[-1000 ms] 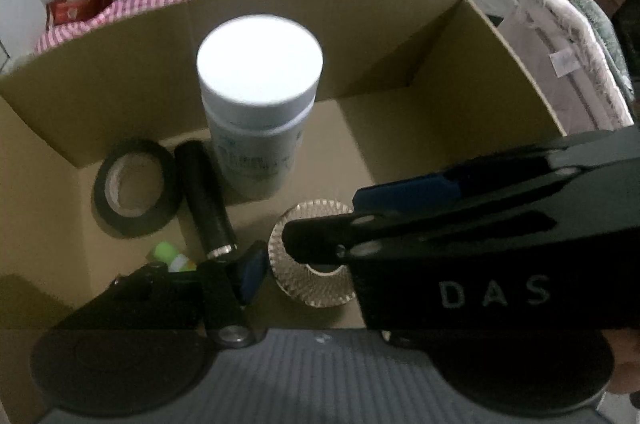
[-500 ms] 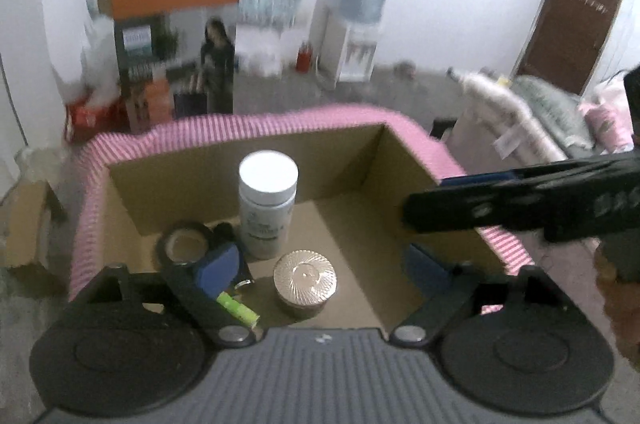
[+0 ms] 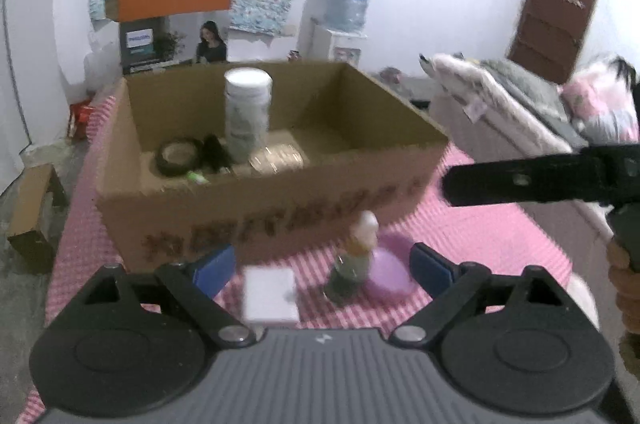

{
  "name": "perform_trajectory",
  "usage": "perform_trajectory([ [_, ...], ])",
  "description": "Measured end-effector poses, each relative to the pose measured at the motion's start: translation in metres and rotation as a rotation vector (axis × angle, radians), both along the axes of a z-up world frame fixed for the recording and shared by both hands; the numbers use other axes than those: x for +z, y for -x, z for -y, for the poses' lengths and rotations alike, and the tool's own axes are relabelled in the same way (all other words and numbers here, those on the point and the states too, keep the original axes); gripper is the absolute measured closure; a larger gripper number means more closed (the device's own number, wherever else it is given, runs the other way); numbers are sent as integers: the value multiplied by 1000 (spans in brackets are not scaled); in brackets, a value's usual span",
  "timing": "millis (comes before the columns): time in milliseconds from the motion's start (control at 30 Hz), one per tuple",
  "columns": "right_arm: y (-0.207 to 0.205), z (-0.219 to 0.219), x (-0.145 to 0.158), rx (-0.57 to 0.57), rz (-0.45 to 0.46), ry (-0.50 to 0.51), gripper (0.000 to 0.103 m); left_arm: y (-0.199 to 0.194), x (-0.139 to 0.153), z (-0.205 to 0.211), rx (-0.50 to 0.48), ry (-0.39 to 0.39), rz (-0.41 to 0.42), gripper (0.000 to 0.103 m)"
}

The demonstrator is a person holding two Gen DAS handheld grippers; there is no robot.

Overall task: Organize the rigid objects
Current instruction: 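Move the right tool to the green dropper bottle, then close the right gripper on the green dropper bottle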

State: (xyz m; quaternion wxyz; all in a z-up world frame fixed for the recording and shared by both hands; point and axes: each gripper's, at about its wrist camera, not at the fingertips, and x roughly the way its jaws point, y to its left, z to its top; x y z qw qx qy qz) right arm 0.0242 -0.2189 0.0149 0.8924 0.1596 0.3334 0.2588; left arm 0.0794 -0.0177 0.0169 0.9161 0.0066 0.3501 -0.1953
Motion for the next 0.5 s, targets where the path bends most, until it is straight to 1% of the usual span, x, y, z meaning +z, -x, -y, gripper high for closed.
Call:
perform_trajectory([
  [67,1,-7,-15,-5,-26,15,34,4,-12,10,-21,-27,10,12],
  [100,-1,-11,-21,-3,-37,24,37,5,-18,16,-29,-45,19,17],
  [133,-1,-15,-28,3,-47,35,43,7,-22,19,-39,-63,29,19],
  [167,-3,-19,-32,8,-53,46,48,8,-26,24,-51,-82,43,23],
  [200,-5,-22,-34,17,-55,60,50,7,-30,29,-60,-99,53,29],
  [267,-5,-31,-36,36,-49,85,54,8,-37,35,-78,-119,66,35],
  [400,-13,-43,-35,63,-23,149,62,2,-46,41,-92,-127,72,43],
  [433,-15,-46,-36,70,-20,163,65,0,-48,42,-94,-126,71,43],
  [500,-20,-50,-37,82,-20,177,67,-4,-51,43,-101,-125,69,45],
])
